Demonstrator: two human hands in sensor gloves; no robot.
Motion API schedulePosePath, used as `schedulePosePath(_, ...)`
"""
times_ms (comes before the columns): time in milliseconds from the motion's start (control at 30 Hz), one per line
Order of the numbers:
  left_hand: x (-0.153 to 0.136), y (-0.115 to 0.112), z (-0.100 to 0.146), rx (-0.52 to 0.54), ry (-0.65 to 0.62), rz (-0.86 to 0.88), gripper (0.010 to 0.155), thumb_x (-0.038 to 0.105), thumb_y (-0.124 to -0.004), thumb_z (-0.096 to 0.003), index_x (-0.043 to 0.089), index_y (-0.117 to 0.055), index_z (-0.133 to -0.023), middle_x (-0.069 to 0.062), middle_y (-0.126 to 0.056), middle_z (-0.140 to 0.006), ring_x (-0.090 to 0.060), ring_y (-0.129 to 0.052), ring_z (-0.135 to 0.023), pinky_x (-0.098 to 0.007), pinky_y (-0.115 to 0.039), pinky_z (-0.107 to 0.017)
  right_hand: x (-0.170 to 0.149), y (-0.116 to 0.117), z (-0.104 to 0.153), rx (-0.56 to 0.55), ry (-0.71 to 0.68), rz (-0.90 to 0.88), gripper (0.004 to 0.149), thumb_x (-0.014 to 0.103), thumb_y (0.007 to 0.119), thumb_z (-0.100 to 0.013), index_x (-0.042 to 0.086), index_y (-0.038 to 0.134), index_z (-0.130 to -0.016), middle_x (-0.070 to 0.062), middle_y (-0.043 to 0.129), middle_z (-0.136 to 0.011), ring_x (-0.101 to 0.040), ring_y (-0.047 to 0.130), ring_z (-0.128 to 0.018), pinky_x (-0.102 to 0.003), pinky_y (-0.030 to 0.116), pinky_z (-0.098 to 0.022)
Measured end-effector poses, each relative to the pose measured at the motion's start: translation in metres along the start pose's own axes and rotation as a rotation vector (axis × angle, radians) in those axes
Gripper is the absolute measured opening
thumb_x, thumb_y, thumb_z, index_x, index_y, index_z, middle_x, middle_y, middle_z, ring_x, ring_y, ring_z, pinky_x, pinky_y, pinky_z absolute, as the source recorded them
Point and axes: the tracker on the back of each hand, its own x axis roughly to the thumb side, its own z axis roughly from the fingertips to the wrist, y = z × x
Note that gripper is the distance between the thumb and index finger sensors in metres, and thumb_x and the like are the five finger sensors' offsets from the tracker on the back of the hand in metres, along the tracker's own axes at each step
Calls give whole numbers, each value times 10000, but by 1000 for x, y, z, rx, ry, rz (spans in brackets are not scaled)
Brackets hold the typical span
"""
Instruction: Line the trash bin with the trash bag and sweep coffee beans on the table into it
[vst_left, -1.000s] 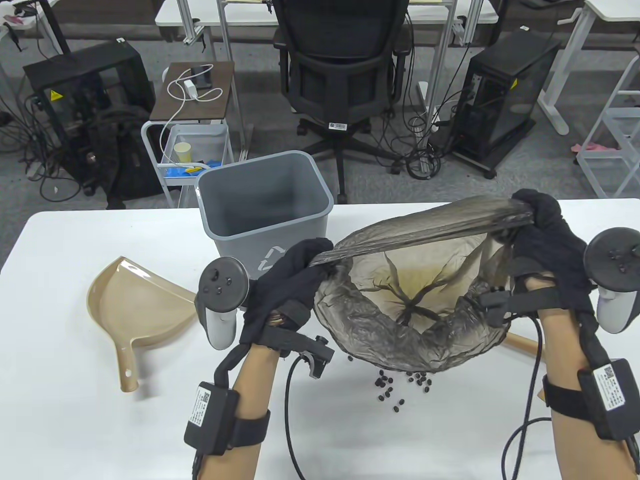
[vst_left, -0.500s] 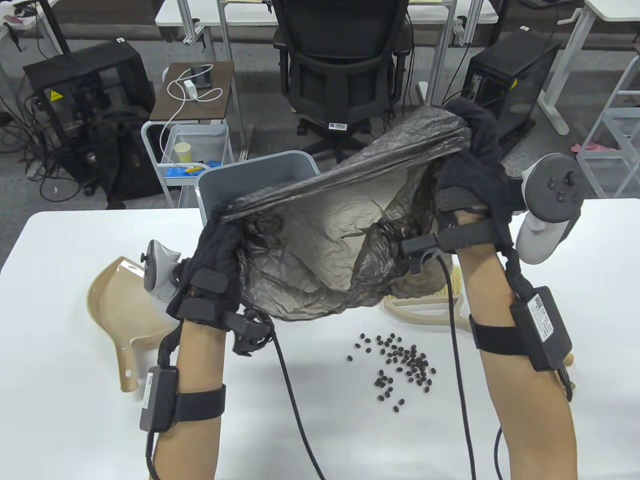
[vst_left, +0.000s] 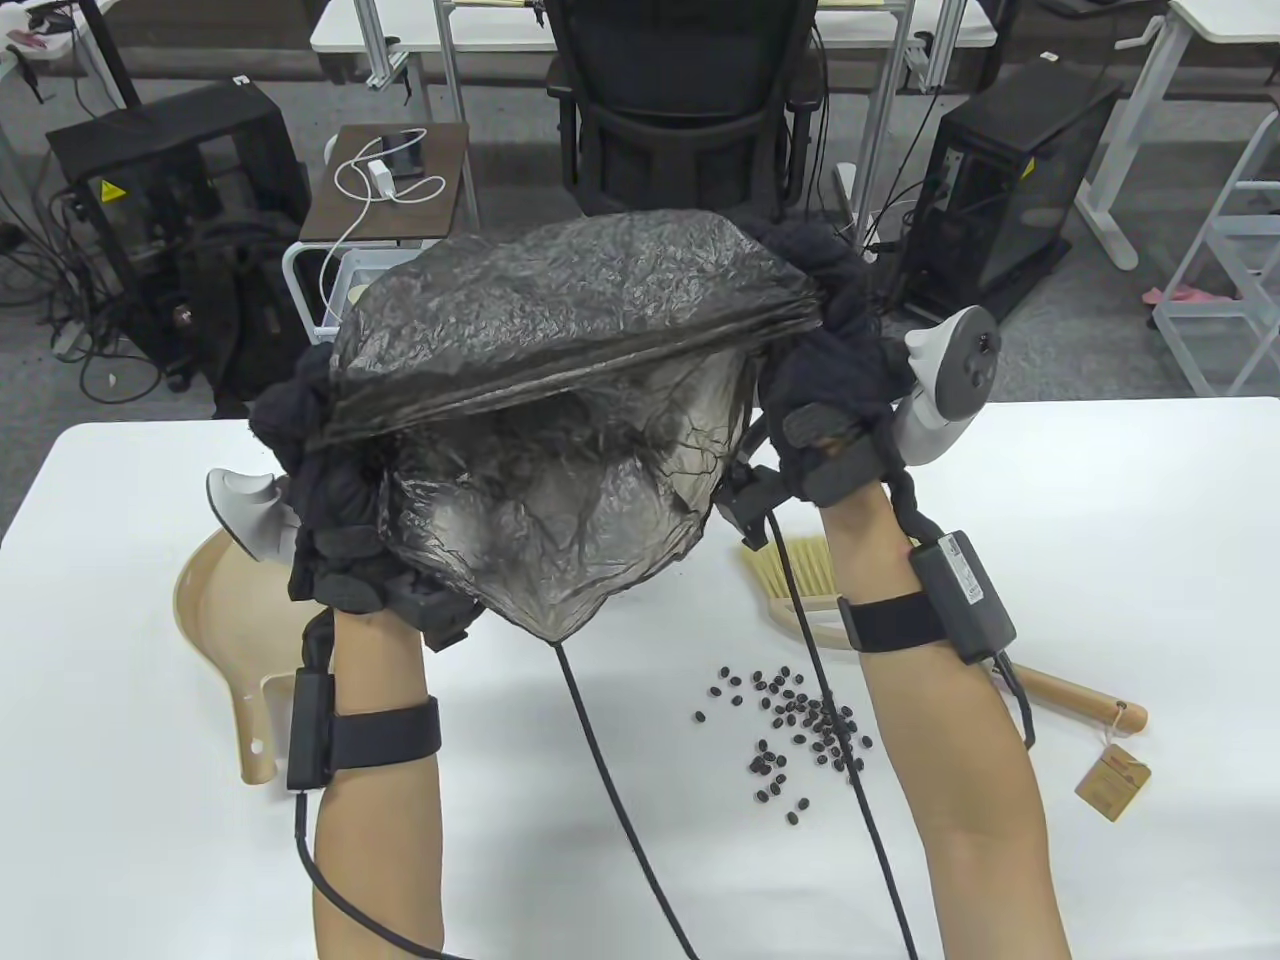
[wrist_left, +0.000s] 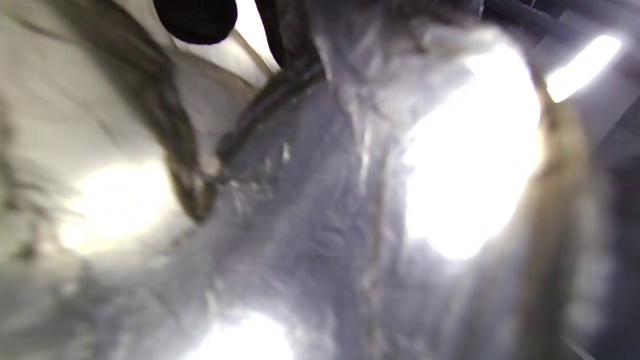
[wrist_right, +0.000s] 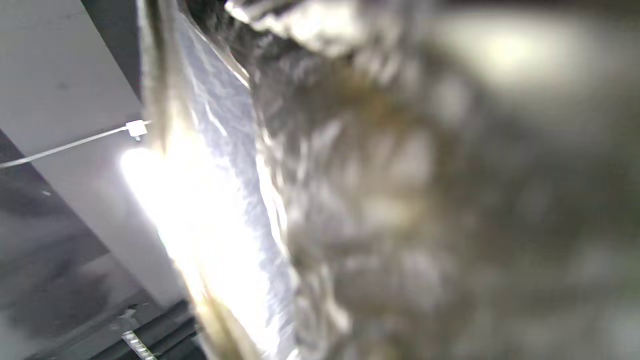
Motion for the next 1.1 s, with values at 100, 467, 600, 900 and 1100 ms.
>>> schedulePosePath(100, -1, 40, 25, 127, 199, -357, 343, 287, -631, -647, 458, -666, -943, 168, -748, -1119, -168, -697, -1102, -559, -610, -796, -30, 2, 11, -38, 164, 196, 409, 334, 576, -558, 444, 547, -951, 17, 716, -1040, -302, 770, -950, -508, 503, -766)
schedulePosePath(467, 37, 44, 30, 201, 466, -741, 400, 339, -670, -652, 321, -656, -1050, 27, -783, -1107, -279, -809, -987, -559, -651, -733, -19, -5, 8, -112, 323, 418, 413, 377, 588, -575, 358, 536, -984, -22, 747, -997, -342, 779, -894, -547, 564, -712)
schedulePosePath(600, 23, 19, 7, 181, 509, -601, 405, 330, -663, -653, 294, -655, -1057, -3, -779, -1105, -287, -824, -963, -559, -655, -721, -1, -6, 4, -166, 351, 540, 416, 414, 577, -580, 362, 519, -988, -6, 741, -1003, -324, 785, -897, -530, 574, -715)
schedulePosePath(900, -3, 45, 4, 461, 743, -736, 420, 360, -599, -672, 279, -586, -1084, -25, -727, -1122, -277, -792, -976, -545, -633, -736, -39, 1, 1, 122, 716, 508, 748, 530, 679, -554, 230, 259, -1095, -174, 302, -1157, -494, 313, -1041, -631, 287, -740)
schedulePosePath(1100, -13, 67, 18, 547, 751, -597, 422, 377, -558, -686, 268, -545, -1092, -18, -708, -1119, -245, -809, -952, -504, -661, -720, -25, -35, 20, -96, 496, 213, 832, 541, 755, -535, 225, 224, -1093, -151, 349, -1147, -461, 444, -1023, -607, 427, -732)
